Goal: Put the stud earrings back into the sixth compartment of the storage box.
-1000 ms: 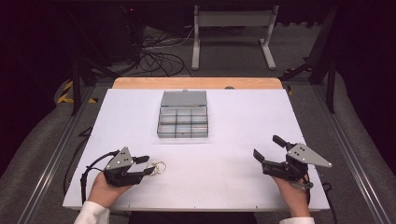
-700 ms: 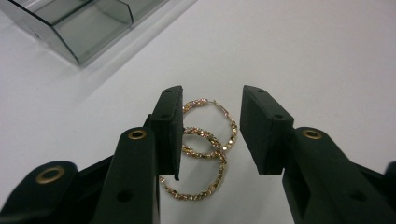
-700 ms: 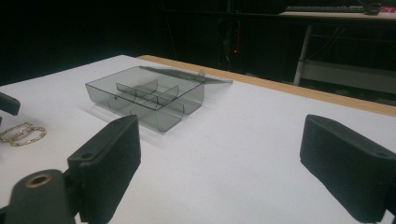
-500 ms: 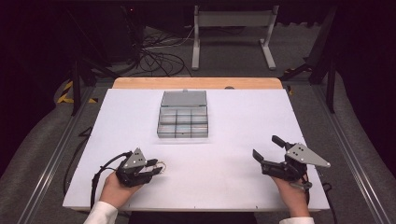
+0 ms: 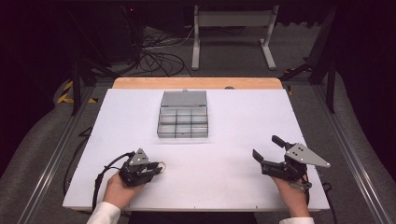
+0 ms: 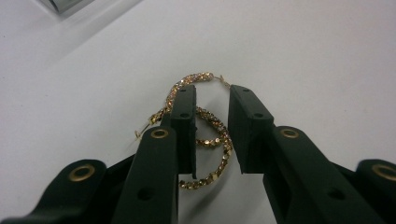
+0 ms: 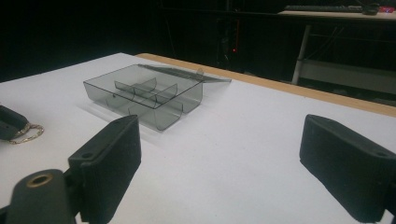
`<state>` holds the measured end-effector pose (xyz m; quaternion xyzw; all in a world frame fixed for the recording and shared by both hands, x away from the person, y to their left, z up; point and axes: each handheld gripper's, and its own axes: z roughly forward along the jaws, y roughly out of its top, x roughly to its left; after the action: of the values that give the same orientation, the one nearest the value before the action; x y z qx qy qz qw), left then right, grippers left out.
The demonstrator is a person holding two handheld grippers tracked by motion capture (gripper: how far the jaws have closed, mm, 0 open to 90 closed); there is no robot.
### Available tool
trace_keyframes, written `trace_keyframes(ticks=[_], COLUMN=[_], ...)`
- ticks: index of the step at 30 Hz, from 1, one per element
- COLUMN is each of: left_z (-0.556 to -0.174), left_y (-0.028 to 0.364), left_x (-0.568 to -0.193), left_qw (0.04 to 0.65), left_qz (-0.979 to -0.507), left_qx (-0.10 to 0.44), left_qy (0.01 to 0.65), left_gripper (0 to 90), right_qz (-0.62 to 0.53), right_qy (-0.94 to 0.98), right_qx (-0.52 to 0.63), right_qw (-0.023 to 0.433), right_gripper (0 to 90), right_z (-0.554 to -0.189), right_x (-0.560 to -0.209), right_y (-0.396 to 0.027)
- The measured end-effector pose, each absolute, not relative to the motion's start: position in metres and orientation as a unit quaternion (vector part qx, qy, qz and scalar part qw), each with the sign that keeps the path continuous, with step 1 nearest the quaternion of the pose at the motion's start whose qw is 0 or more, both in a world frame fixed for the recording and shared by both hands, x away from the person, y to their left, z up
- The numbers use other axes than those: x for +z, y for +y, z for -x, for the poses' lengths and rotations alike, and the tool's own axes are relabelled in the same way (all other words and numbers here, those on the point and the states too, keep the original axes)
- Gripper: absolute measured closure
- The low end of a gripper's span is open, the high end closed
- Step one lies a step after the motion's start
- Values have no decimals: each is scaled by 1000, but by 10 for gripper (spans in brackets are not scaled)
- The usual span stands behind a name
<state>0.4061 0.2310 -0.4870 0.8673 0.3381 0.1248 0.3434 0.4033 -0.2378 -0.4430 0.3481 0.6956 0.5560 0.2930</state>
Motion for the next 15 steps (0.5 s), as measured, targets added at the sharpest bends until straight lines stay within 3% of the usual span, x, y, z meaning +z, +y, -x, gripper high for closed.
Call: trace_keyframes(ticks=[10, 15], left_z=[-408, -408], left_y=[228, 226], left_x=[-488, -486], left_qw=[336, 332], left_qz=[-865, -868], left_qx=[126, 127], left_qy=[351, 348], left_gripper=[840, 854], right_qz=[-347, -348], right_qy=[696, 695], right_qx=[556, 556], right_qw=[293, 294], right_gripper=[137, 139], right_z=[-403, -403], right_x=[-443, -443], right_y=[-237, -237])
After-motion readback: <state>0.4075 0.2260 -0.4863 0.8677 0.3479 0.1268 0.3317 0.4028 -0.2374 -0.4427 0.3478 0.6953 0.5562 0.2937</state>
